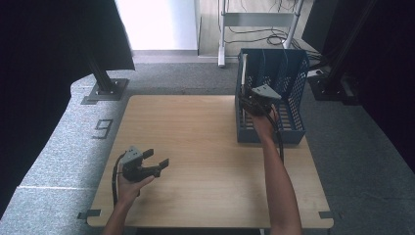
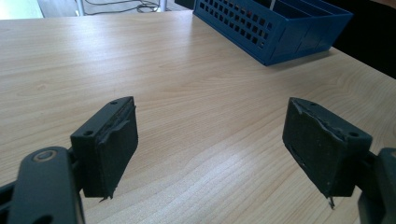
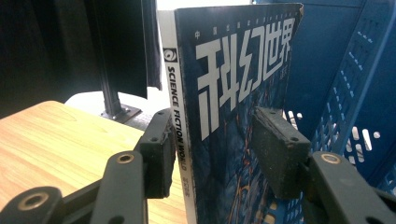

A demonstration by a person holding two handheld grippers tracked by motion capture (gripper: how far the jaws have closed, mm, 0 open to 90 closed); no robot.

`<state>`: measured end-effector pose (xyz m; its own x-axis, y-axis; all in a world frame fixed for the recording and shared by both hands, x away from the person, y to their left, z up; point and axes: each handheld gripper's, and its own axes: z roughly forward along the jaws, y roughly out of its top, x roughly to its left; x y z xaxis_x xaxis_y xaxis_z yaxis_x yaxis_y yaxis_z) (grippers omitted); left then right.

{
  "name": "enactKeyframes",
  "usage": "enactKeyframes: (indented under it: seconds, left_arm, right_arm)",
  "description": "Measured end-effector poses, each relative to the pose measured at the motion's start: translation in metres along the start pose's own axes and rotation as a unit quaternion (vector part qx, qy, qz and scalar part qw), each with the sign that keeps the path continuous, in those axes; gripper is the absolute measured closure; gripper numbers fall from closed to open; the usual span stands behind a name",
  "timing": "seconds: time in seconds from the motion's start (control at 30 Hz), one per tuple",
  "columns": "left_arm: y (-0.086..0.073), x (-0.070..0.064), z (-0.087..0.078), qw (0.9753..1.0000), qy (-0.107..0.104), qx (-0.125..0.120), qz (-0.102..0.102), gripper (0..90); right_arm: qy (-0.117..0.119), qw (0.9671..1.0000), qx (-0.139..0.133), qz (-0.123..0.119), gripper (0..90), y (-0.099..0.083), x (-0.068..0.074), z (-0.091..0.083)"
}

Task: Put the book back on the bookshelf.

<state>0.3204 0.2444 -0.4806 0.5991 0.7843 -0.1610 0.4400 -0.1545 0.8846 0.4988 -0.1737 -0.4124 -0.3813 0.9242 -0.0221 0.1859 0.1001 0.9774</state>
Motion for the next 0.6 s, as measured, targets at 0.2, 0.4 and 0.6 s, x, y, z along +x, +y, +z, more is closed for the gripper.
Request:
enactKeyframes:
  seconds: [0.2,0.4,0.6]
  left_arm:
    - [0.000,-0.001,0.000,1.0000,0.000,0.001,0.002,17.9]
    - [0.000,-0.002,0.001,1.0000,0.002,0.003,0.002,17.9]
    - [-0.002,-0.001,0.003,1.0000,0.004,0.008,0.003,17.9]
  right_arm:
    - [0.004,1.0000,-0.006,0.003,46.6,-0.002,0.003,-0.009]
    - [0.016,0.9998,-0.010,0.011,45.7,-0.008,0.005,-0.021]
    - [0.030,0.9994,-0.011,0.016,45.3,-0.016,0.008,-0.033]
